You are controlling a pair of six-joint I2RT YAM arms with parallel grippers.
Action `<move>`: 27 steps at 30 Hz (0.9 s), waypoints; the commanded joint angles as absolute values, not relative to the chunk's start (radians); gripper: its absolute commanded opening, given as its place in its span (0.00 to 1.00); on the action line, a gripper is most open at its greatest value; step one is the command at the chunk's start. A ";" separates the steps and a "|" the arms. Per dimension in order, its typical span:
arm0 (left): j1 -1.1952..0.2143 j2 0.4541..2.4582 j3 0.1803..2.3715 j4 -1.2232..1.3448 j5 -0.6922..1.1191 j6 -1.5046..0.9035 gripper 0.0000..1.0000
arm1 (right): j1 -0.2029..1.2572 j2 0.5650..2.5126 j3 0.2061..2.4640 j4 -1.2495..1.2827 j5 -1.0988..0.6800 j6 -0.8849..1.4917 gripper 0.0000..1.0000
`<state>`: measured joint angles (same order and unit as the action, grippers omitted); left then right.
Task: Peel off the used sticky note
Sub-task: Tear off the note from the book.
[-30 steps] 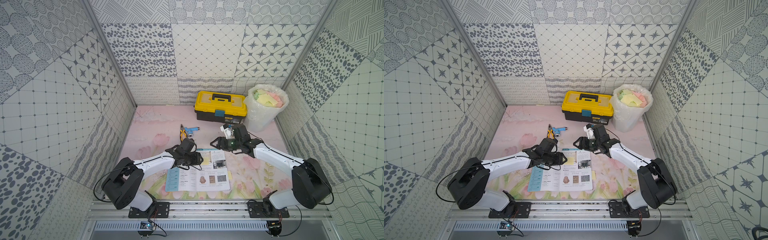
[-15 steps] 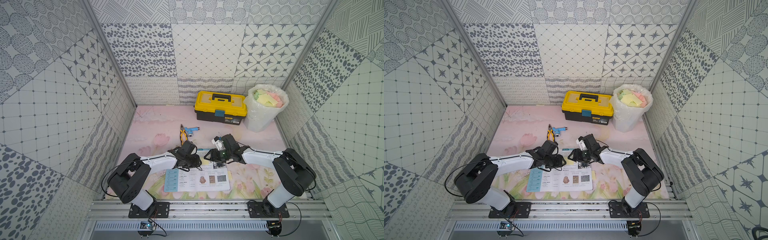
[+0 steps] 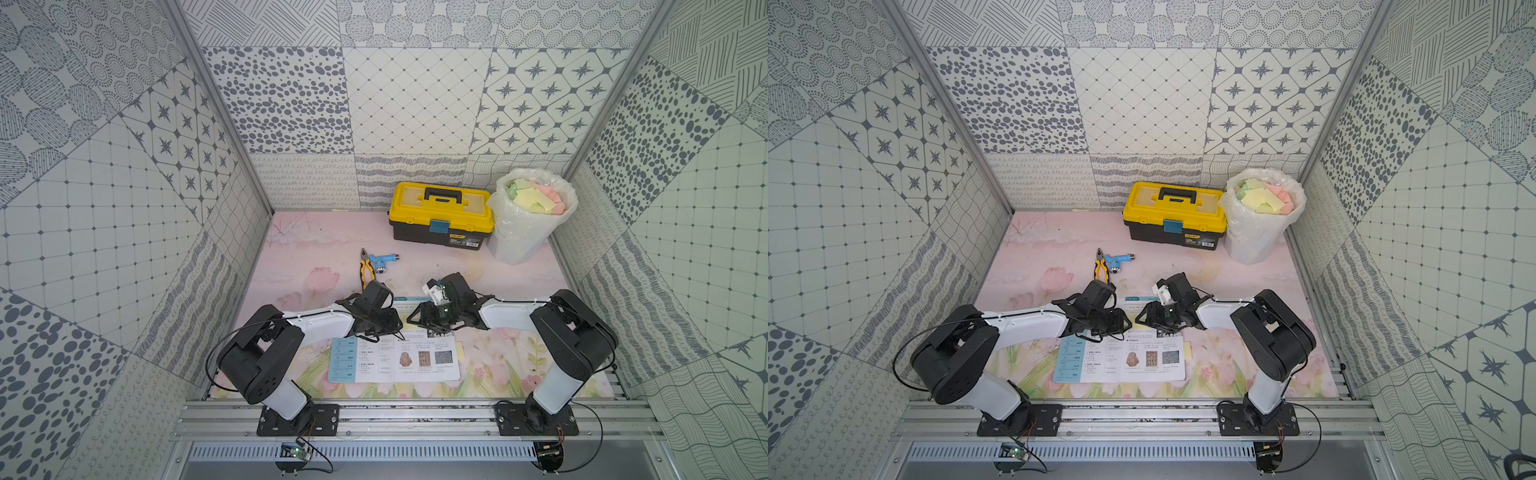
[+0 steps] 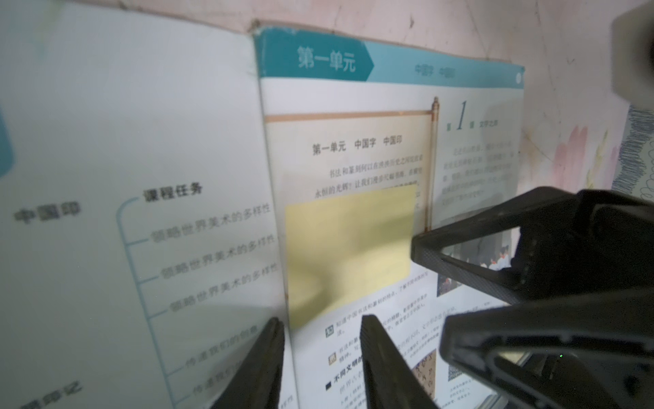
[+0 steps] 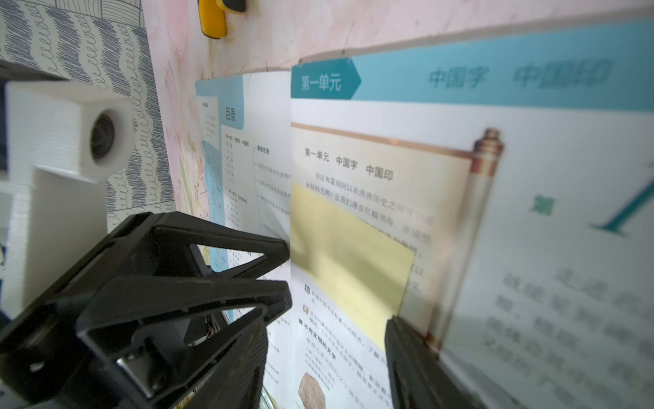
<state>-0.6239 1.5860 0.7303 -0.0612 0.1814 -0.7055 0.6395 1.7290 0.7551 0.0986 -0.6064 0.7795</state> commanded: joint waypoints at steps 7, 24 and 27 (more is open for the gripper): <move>-0.614 1.603 0.702 -0.076 0.164 -0.702 0.40 | 0.644 1.785 0.744 0.186 -0.625 0.858 0.58; -0.609 1.600 0.687 -0.067 0.160 -0.706 0.40 | 0.649 1.673 0.801 -0.135 -0.404 0.738 0.58; -0.608 1.604 0.687 -0.064 0.163 -0.705 0.40 | 0.671 1.702 0.820 -0.135 -0.404 0.742 0.59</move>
